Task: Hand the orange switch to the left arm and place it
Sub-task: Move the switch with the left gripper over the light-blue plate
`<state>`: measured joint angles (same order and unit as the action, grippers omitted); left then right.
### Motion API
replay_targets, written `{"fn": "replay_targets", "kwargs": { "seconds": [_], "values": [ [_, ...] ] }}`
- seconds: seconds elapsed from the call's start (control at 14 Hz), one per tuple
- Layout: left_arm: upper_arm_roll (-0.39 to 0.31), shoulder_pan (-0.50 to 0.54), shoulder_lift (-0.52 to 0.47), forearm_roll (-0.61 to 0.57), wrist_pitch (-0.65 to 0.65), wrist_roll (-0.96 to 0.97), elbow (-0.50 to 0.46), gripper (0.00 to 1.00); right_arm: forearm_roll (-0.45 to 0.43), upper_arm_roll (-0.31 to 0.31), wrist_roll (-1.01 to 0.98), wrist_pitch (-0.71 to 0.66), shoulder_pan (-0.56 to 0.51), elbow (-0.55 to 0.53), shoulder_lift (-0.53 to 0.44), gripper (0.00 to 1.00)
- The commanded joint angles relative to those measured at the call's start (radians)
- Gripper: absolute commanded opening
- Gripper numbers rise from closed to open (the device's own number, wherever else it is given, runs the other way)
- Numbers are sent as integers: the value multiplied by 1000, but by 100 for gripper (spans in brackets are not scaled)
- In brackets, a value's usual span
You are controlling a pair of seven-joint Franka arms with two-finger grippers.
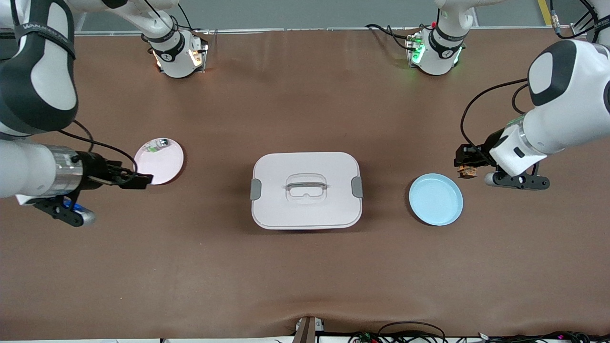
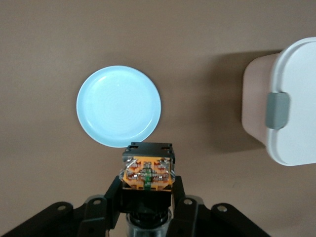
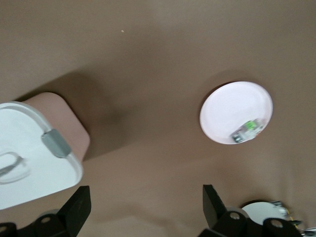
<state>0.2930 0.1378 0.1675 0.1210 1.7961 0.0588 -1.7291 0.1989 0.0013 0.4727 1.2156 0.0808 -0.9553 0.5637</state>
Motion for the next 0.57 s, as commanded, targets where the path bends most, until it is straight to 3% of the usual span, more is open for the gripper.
{"fn": "replay_targets", "kwargs": {
  "seconds": [0.0, 0.29, 0.5],
  "values": [
    [5, 19, -11, -32, 28, 9, -55, 6, -88, 9, -165, -33, -22, -11, -22, 100],
    [5, 33, 4, -38, 112, 109, -104, 6, -98, 13, -270, -33, -79, -14, -22, 100],
    [5, 22, 36, -66, 178, 322, -104, 6, -99, 13, -272, -34, -87, -16, -24, 100]
  ]
}}
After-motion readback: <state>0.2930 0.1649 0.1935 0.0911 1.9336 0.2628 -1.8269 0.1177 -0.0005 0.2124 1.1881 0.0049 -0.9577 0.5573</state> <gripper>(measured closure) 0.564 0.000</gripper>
